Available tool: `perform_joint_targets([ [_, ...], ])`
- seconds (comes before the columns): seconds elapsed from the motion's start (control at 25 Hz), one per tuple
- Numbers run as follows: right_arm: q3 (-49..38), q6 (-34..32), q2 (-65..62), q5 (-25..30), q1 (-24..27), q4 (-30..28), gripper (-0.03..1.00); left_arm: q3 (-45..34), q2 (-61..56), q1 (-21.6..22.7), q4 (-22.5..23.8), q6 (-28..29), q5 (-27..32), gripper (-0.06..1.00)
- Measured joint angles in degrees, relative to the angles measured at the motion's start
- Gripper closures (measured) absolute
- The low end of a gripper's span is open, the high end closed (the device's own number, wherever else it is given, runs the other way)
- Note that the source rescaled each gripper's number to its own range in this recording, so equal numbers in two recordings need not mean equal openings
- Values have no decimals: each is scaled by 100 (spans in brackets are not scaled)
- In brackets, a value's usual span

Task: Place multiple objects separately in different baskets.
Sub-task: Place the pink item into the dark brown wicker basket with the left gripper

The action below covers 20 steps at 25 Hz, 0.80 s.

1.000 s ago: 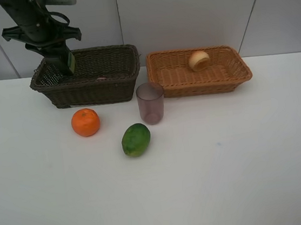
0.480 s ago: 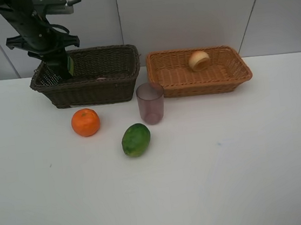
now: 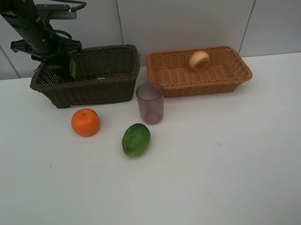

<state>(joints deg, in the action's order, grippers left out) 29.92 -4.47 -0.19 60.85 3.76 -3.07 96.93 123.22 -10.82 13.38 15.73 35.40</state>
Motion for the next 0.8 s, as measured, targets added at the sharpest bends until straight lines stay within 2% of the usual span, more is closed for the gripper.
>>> perform_joint_targets([
  [0.24, 0, 0, 0, 0, 0, 0, 2, 0, 0, 0, 0, -381, -51, 44],
  [0.32, 0, 0, 0, 0, 0, 6, 2, 0, 0, 0, 0, -568, -64, 34],
  [0.44, 0, 0, 0, 0, 0, 6, 2, 19, 0, 0, 0, -638, -127, 8],
  [0.48, 0, 0, 0, 0, 0, 6, 2, 19, 0, 0, 0, -653, -140, 3],
  [0.6, 0, 0, 0, 0, 0, 6, 2, 25, 0, 0, 0, -653, -146, -2],
  [0.8, 0, 0, 0, 0, 0, 6, 2, 25, 0, 0, 0, -665, -150, -2],
])
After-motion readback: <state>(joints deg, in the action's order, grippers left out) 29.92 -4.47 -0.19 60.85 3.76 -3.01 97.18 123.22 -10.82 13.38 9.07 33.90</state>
